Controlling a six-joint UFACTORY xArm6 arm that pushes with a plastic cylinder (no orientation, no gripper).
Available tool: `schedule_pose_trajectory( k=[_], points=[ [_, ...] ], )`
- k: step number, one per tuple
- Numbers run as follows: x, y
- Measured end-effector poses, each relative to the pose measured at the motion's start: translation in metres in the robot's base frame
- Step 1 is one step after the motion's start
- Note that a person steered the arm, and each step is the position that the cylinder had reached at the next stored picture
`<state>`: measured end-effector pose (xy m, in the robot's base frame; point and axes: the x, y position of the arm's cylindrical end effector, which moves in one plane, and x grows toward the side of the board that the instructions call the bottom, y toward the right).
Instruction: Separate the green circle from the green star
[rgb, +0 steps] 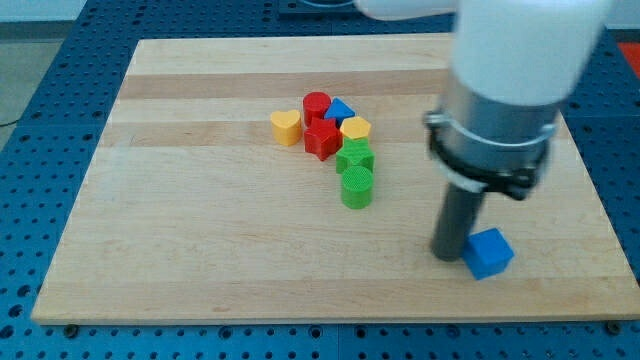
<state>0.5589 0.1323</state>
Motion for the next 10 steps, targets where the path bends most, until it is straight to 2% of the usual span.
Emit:
schedule_pose_trajectory(
  k=[2,3,4,5,6,7,10],
  points=[
    [0.0,0.044],
    [0.013,0.034],
    [0.018,-0.024],
    [-0.006,-0.115],
    [-0.079,-0.181],
    [-0.114,-0.181],
    [-0.079,-0.051]
  ],
)
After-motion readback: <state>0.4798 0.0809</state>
